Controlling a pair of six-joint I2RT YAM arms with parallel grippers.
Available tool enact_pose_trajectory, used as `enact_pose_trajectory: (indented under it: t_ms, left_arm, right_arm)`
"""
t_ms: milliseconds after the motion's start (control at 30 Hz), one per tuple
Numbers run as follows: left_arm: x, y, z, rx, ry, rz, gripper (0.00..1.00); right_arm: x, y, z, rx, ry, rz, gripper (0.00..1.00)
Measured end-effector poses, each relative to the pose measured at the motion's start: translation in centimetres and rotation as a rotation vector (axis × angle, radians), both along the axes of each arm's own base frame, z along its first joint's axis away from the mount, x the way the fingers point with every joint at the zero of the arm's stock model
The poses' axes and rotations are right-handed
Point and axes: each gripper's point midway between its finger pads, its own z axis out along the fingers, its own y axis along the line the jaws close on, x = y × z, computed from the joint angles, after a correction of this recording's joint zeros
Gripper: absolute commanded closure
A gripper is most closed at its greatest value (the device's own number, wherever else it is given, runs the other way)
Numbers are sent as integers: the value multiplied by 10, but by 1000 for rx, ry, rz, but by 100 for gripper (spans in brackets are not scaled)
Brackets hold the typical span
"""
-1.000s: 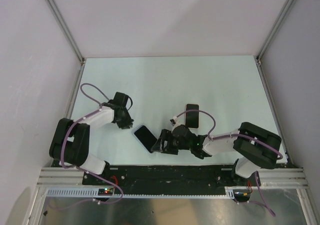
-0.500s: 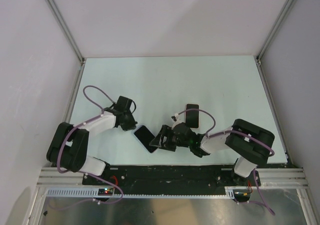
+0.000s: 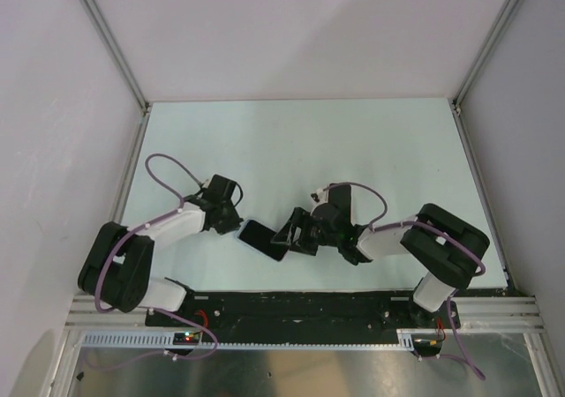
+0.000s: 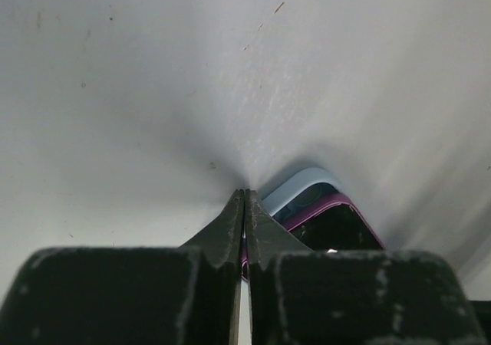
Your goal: Put the phone into the phone case
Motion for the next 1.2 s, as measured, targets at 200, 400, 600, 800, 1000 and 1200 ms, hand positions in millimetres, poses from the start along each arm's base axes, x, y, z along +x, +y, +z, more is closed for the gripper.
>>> enact_pose_trajectory:
  t_ms: [200,400,600,800,1000,1200]
  left_arm:
    - [-10,-6,0,-1,3,-4,95]
    - [-29,-16,0,-49,35,-19,96]
    - [-39,-22,0,-74,57,-22,98]
    - [-49,-26,2,-95,52,-21,98]
    - [-52,-24,6,-108,29,-9,92]
    - [-46,-22,27,-118,-63,-27,86]
  right_arm:
    - [39,-17,1,-47,-40,-68,22]
    - [57,-29,-1,-83,-71,-94,23]
    - [52,-33,-1,-113,-71,-69,23]
    - [43,-44,6,-111,-64,-20,24]
    - [35,-50,5,-101,-45,43,27]
    - [22,-58,-4,-103,-14,88,32]
